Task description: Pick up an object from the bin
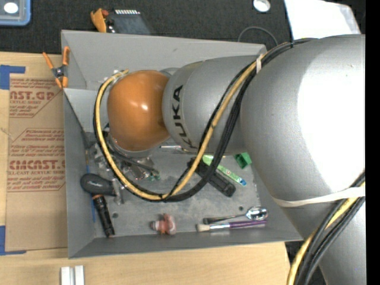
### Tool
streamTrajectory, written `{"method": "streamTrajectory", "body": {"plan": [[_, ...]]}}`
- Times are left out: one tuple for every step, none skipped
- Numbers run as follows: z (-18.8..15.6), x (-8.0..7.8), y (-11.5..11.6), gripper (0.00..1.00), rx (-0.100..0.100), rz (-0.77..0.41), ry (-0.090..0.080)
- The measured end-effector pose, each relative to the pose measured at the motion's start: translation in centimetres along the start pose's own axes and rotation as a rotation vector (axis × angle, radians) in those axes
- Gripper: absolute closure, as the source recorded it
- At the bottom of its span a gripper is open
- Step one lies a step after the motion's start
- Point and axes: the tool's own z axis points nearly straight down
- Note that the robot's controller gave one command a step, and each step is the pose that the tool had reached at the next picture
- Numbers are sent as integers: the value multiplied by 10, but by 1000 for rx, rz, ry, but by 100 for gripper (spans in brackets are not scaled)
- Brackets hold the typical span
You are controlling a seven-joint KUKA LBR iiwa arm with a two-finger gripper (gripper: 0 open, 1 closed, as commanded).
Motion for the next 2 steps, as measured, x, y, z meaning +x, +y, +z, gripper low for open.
{"method": "streamTrajectory", "body": {"plan": [[4,-3,-2,100,2,-20,3],[-26,13,4,100,-1,-15,0]]}}
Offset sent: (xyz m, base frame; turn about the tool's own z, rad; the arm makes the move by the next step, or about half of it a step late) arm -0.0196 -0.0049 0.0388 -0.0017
